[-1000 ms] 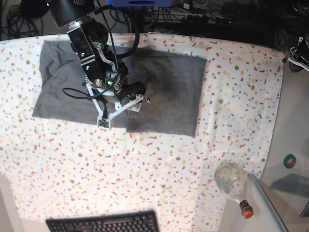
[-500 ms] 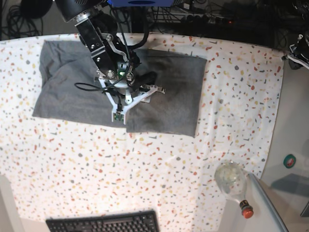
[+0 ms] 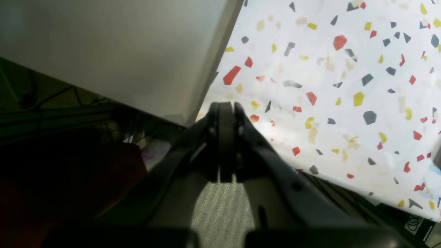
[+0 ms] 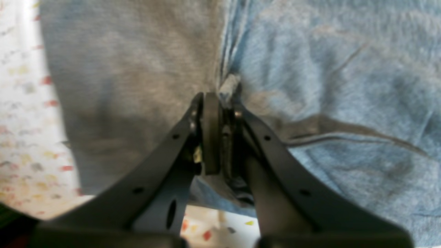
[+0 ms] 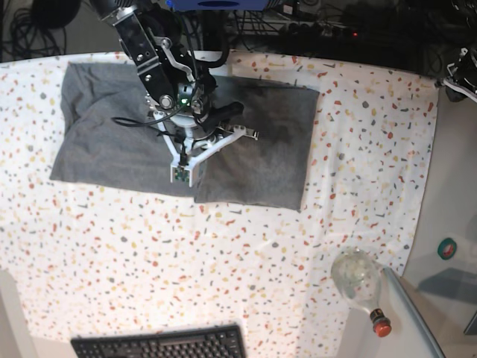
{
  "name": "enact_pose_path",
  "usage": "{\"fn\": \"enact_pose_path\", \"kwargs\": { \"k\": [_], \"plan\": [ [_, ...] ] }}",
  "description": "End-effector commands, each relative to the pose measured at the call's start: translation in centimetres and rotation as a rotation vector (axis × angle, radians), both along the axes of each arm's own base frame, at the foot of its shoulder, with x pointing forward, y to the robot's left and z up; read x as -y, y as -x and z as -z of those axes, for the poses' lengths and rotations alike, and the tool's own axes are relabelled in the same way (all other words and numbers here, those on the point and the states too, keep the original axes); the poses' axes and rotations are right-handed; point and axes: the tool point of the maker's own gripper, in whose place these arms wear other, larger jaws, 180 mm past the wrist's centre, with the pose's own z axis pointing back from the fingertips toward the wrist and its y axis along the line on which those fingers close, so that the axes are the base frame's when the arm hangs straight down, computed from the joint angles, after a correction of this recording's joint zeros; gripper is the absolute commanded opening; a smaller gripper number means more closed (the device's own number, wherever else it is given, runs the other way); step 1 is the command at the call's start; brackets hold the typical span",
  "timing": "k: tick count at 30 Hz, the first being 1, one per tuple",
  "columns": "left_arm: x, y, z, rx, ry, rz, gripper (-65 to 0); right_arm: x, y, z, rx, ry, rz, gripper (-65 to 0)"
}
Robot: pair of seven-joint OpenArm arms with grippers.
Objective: Layout the t-shirt on the table in an organized manner, then fold the t-shirt properly
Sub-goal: 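Drag the right gripper across the shirt to flatten the fold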
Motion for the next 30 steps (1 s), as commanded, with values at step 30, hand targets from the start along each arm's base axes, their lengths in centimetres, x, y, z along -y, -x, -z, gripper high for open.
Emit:
{"fn": "enact_pose_path", "kwargs": {
  "k": [30],
  "plan": [
    [-1.0,-1.1,-1.5,0.039,-0.037,0.013,-65.0,2.4,0.9,0.5,-0.061,0.019,0.093,-65.0]
  ]
}}
